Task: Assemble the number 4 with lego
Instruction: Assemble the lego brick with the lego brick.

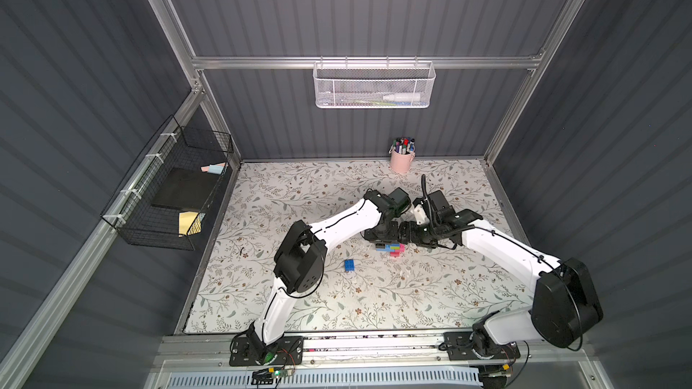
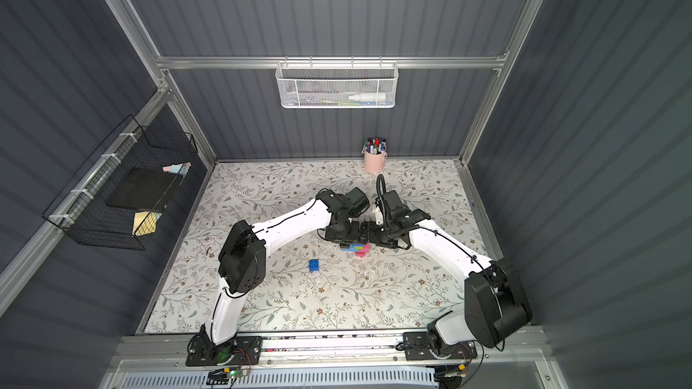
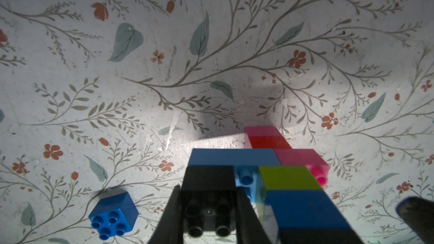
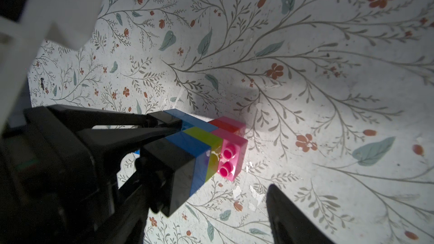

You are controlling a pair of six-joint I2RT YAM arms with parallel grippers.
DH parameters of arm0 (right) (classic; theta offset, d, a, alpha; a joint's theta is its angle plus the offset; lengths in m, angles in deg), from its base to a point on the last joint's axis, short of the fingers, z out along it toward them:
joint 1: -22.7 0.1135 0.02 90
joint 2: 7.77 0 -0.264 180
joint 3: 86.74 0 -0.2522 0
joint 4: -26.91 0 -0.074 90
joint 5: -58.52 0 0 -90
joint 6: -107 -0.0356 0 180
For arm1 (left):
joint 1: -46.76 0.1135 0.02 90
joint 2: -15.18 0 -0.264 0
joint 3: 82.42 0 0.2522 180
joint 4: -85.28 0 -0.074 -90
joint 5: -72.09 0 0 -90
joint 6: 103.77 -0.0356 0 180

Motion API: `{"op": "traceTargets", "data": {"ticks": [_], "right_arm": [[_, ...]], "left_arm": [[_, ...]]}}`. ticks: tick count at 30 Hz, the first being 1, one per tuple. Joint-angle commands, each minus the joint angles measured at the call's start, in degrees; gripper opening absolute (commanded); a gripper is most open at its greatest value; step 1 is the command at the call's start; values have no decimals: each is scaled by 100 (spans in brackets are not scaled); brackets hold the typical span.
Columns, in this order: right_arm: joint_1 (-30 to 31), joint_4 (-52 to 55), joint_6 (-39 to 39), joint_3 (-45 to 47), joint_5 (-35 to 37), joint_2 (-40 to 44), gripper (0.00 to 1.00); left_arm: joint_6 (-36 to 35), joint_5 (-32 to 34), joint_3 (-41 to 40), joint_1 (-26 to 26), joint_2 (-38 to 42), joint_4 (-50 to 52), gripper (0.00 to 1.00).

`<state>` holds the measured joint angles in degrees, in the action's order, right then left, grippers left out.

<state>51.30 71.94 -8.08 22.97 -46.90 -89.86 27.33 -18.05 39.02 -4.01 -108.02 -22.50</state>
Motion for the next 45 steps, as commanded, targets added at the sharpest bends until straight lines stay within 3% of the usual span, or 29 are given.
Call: {"op": "traceTargets", "data": {"ticks": [1,12,45], "right_arm": [[-41,583,65,307,388,-123,77],[-91,616,66,405,417,-30,76],[-179,530,91,556,330,111,76]], "left_arm": [[-141,-110,-36,-94,-290,162,0],[-123,4,-8,-98,-47,86,19],[-94,-127,-68,-97,263,-299,46]]}}
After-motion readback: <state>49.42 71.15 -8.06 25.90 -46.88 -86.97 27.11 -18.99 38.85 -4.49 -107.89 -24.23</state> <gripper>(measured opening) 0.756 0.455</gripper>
